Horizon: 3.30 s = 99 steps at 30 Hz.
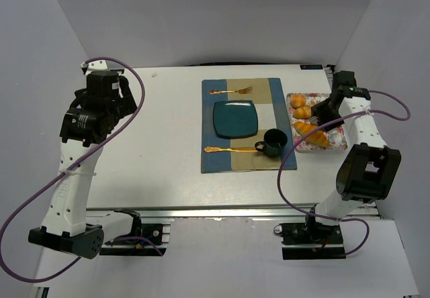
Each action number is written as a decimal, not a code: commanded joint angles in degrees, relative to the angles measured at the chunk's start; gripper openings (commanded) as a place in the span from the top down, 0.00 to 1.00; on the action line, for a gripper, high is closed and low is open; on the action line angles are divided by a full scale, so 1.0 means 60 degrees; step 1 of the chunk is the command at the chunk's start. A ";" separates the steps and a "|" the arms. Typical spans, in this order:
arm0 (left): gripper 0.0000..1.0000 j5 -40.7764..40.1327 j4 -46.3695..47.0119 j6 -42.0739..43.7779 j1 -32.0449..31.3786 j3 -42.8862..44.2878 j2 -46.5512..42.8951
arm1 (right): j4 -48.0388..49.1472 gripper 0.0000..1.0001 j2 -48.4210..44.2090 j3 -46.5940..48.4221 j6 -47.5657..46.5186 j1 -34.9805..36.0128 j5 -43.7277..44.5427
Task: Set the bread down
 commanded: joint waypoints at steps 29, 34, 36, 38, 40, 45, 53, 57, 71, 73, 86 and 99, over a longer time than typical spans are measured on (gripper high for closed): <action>0.08 -0.0068 0.0096 -0.0008 -0.0028 0.0226 -0.0217 | -0.1151 0.61 -0.1070 0.2167 -0.2028 -0.0118 0.0163; 0.08 0.0078 0.0183 -0.0125 -0.0028 0.0095 -0.0319 | -0.1400 0.60 -0.1187 0.2753 -0.2935 0.0364 -0.0277; 0.08 0.0064 0.0169 -0.0125 -0.0028 0.0124 -0.0320 | -0.1532 0.60 -0.1115 0.2987 -0.3127 0.0614 -0.0394; 0.08 0.0064 0.0169 -0.0125 -0.0028 0.0167 -0.0305 | -0.1649 0.60 -0.0968 0.3484 -0.3274 0.1097 -0.0512; 0.08 0.0064 0.0140 -0.0140 -0.0028 0.0197 -0.0305 | -0.1810 0.58 -0.0662 0.4097 -0.3275 0.2147 -0.0483; 0.08 0.0035 0.0052 -0.0184 -0.0028 0.0314 -0.0334 | -0.1695 0.59 0.0348 0.5140 -0.3158 0.4069 -0.0775; 0.08 -0.0053 -0.0007 -0.0125 -0.0028 0.0343 -0.0510 | -0.0566 0.60 0.1419 0.5317 -0.4050 0.6019 -0.1655; 0.08 -0.0053 -0.0022 -0.0125 -0.0028 0.0329 -0.0510 | -0.0580 0.60 0.2019 0.5391 -0.4431 0.6546 -0.1640; 0.08 -0.0126 -0.0051 -0.0125 -0.0028 0.0212 -0.0554 | -0.1049 0.62 0.2387 0.4586 -0.4446 0.6957 -0.1259; 0.08 -0.0127 -0.0036 -0.0140 -0.0028 0.0197 -0.0583 | -0.1078 0.62 0.2358 0.4381 -0.4417 0.7001 -0.1245; 0.08 -0.0288 -0.0124 -0.0155 -0.0028 0.0138 -0.0715 | -0.1035 0.58 0.2504 0.3809 -0.4315 0.7221 -0.1333; 0.08 -0.0214 -0.0109 -0.0169 -0.0028 0.0080 -0.0730 | -0.0991 0.41 0.2417 0.4013 -0.4183 0.7251 -0.1083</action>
